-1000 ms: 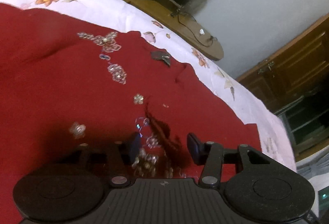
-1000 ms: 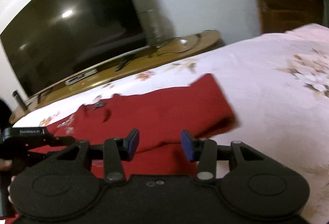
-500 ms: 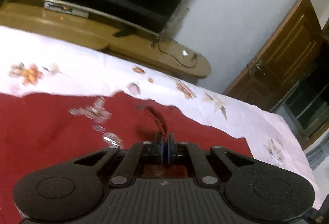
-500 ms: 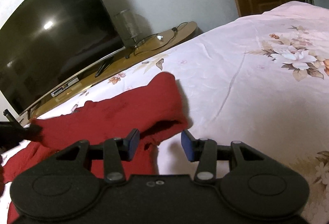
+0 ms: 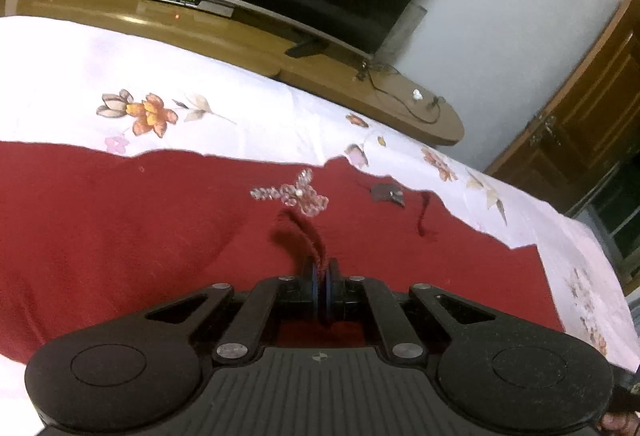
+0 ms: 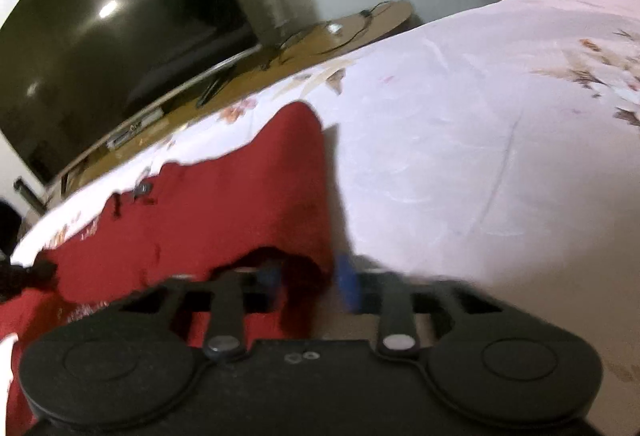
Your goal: Fold small clothes
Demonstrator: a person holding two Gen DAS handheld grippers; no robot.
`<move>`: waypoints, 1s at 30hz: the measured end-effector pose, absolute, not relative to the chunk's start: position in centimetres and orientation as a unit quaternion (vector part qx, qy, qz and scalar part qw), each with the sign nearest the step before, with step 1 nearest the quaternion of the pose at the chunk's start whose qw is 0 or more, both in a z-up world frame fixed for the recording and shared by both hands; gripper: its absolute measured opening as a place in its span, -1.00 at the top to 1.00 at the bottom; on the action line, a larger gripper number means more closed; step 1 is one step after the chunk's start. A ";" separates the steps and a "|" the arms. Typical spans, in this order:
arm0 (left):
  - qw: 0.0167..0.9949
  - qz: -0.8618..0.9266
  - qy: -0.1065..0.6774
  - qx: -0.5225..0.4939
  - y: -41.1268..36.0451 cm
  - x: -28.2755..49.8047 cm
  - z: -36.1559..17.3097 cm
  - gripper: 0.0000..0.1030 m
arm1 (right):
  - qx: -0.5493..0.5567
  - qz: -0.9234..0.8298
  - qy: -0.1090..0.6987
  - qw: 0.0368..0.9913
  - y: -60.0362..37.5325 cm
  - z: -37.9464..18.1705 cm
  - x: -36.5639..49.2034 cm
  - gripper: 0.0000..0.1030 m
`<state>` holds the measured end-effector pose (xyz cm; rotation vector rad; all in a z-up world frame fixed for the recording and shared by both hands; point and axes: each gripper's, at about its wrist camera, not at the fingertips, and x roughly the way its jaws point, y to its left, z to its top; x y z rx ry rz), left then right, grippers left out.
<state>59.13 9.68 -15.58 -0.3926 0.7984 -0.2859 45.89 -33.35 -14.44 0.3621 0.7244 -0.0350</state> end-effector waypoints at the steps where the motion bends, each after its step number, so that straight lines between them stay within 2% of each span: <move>1: 0.895 -0.136 0.377 -0.194 10.1 59.1 -15.3 0.94 | 0.167 -0.022 0.353 0.920 -33.3 -14.5 46.0 0.87; 5: 0.899 -0.136 0.379 -0.172 10.4 59.1 -16.0 0.94 | 0.143 -0.022 0.336 0.931 -33.3 -13.3 45.3 0.88; 7: 0.888 -0.121 0.413 -0.161 10.4 59.4 -18.0 0.94 | 0.108 -0.024 0.353 0.929 -32.8 -13.9 45.7 0.87; 10: 0.889 -0.121 0.405 -0.178 10.9 59.0 -18.6 0.94 | 0.079 -0.016 0.368 0.926 -32.4 -14.5 46.0 0.81; 12: 0.890 -0.120 0.403 -0.179 10.9 59.0 -18.5 0.94 | 0.085 -0.003 0.359 0.930 -32.8 -13.7 45.4 0.29; 13: 0.892 -0.122 0.398 -0.175 10.8 58.9 -18.3 0.94 | 0.093 0.005 0.336 0.937 -33.3 -13.0 44.6 0.26; 17: 0.893 -0.123 0.396 -0.176 11.0 59.0 -18.1 0.94 | 0.129 0.021 0.298 0.946 -34.7 -11.5 44.1 0.27; 19: 0.892 -0.122 0.398 -0.173 10.9 59.0 -18.1 0.94 | 0.144 0.012 0.301 0.943 -35.1 -11.7 45.4 0.48; 21: 0.895 -0.118 0.392 -0.175 11.1 59.0 -17.9 0.94 | 0.150 0.023 0.311 0.938 -34.9 -12.3 46.7 0.82; 23: 0.898 -0.107 0.390 -0.176 11.6 59.1 -17.8 0.94 | 0.139 0.026 0.349 0.926 -34.4 -14.0 47.6 0.89; 28: 0.899 -0.105 0.393 -0.163 11.5 59.1 -18.4 0.94 | 0.117 0.031 0.345 0.931 -33.9 -14.5 47.4 0.87; 29: 0.898 -0.106 0.391 -0.170 11.7 59.1 -18.4 0.94 | 0.115 0.032 0.346 0.931 -33.9 -14.3 47.5 0.76; 30: 0.898 -0.106 0.391 -0.174 11.8 59.0 -18.5 0.94 | 0.114 0.031 0.341 0.933 -33.9 -13.9 47.6 0.43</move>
